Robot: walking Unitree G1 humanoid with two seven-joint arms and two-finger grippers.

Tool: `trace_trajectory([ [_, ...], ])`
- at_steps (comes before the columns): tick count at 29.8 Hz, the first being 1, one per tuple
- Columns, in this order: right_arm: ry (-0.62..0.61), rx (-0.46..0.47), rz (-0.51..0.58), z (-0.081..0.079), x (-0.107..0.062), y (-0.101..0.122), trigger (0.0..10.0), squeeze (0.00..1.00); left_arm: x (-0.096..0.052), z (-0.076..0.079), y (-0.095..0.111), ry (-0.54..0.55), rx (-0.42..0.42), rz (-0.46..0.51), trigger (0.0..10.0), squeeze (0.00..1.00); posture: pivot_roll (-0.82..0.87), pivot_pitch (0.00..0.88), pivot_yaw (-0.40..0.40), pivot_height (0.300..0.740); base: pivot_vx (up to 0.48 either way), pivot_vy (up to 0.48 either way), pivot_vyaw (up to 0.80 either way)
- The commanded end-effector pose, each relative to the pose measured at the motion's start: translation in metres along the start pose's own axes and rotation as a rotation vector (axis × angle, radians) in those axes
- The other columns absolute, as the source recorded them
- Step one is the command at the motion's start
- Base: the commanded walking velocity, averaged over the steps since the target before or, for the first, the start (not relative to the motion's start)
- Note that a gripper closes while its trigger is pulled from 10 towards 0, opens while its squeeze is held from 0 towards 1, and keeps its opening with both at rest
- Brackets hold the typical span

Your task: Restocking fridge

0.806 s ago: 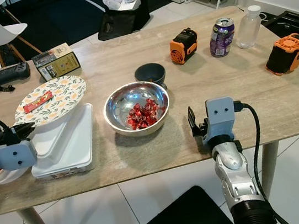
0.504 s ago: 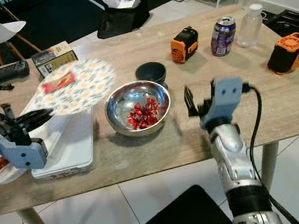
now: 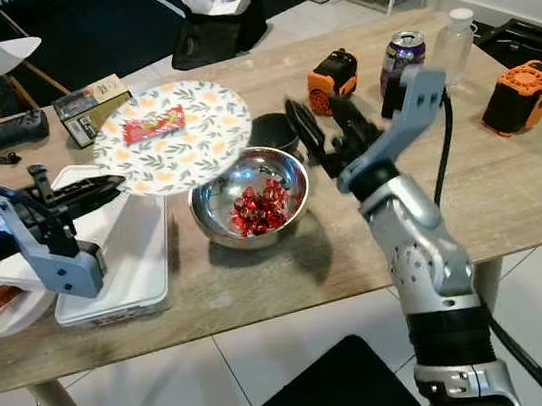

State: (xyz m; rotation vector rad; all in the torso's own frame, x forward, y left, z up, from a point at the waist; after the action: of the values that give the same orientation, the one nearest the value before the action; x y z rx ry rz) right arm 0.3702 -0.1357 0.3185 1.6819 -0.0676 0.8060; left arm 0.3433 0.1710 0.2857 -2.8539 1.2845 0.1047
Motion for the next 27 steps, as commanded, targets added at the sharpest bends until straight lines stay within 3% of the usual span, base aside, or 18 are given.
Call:
trace_trajectory([
  [1, 0.03, 0.025, 0.014, -0.002, -0.002, 0.008, 10.0, 0.0, 0.004, -0.004, 0.003, 0.027, 0.001, 0.017, 10.0, 0.0, 0.06, 0.156, 0.059, 0.737, 0.0, 0.0, 0.0],
  [5, 0.057, 0.063, 0.003, -0.005, -0.003, 0.009, 10.0, 0.0, 0.006, -0.007, 0.004, 0.04, 0.002, 0.025, 10.0, 0.0, 0.06, 0.156, 0.058, 0.737, 0.0, 0.0, 0.0],
  [8, 0.062, 0.114, -0.081, -0.01, -0.005, -0.011, 10.0, 0.0, 0.009, -0.013, 0.005, 0.056, 0.014, 0.03, 10.0, 0.0, 0.06, 0.153, 0.054, 0.737, 0.0, 0.0, 0.0],
  [9, 0.017, 0.194, -0.124, -0.007, -0.007, -0.025, 10.0, 0.0, 0.009, -0.017, 0.005, 0.065, 0.022, 0.03, 10.0, 0.0, 0.06, 0.153, 0.054, 0.737, 0.0, 0.0, 0.0],
  [10, 0.017, 0.194, -0.124, -0.007, -0.007, -0.025, 10.0, 0.0, 0.009, -0.017, 0.005, 0.065, 0.022, 0.03, 10.0, 0.0, 0.06, 0.153, 0.054, 0.737, 0.0, 0.0, 0.0],
  [11, -0.024, 0.291, -0.149, -0.005, -0.009, -0.035, 10.0, 0.0, 0.01, -0.019, 0.005, 0.071, 0.028, 0.03, 10.0, 0.0, 0.06, 0.151, 0.051, 0.737, 0.0, 0.0, 0.0],
  [12, -0.024, 0.291, -0.149, -0.005, -0.009, -0.035, 10.0, 0.0, 0.01, -0.019, 0.005, 0.071, 0.028, 0.03, 10.0, 0.0, 0.06, 0.151, 0.051, 0.737, 0.0, 0.0, 0.0],
  [13, -0.066, 0.397, -0.166, -0.005, -0.011, -0.045, 10.0, 0.0, 0.01, -0.022, 0.005, 0.076, 0.032, 0.031, 10.0, 0.0, 0.06, 0.151, 0.051, 0.737, 0.0, 0.0, 0.0],
  [14, -0.066, 0.397, -0.166, -0.005, -0.011, -0.045, 10.0, 0.0, 0.01, -0.022, 0.005, 0.076, 0.032, 0.031, 10.0, 0.0, 0.06, 0.151, 0.051, 0.737, 0.0, 0.0, 0.0],
  [15, -0.08, 0.505, -0.177, -0.009, -0.012, -0.051, 10.0, 0.0, 0.011, -0.024, 0.005, 0.083, 0.033, 0.034, 10.0, 0.0, 0.06, 0.152, 0.05, 0.737, 0.0, 0.0, 0.0],
  [16, -0.08, 0.505, -0.177, -0.009, -0.012, -0.051, 10.0, 0.0, 0.011, -0.024, 0.005, 0.083, 0.033, 0.034, 10.0, 0.0, 0.06, 0.152, 0.05, 0.737, 0.0, 0.0, 0.0],
  [19, -0.09, 0.707, -0.174, -0.023, -0.01, -0.059, 10.0, 0.0, 0.014, -0.023, 0.007, 0.083, 0.027, 0.042, 10.0, 0.0, 0.06, 0.152, 0.05, 0.737, 0.0, 0.0, 0.0],
  [27, -0.034, 0.789, -0.098, -0.03, -0.001, -0.039, 10.0, 0.0, 0.015, -0.016, 0.004, 0.072, 0.013, 0.035, 10.0, 0.0, 0.06, 0.152, 0.047, 0.737, 0.0, 0.0, 0.0],
])
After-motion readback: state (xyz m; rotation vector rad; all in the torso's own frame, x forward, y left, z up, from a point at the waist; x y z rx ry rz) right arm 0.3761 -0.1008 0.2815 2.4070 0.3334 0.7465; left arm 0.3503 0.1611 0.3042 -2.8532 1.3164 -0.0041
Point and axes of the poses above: a point about 5 cm out from each wrist's last joint towards the gripper, its own x axis pointing out of the wrist towards the gripper, its own y axis along the axis of the wrist's last joint, z = x × y, the point moved 5 cm from there along x, pointing out of the wrist towards the gripper, and after that the axes turned 12 degrees about -x, right-handed, at the moved point
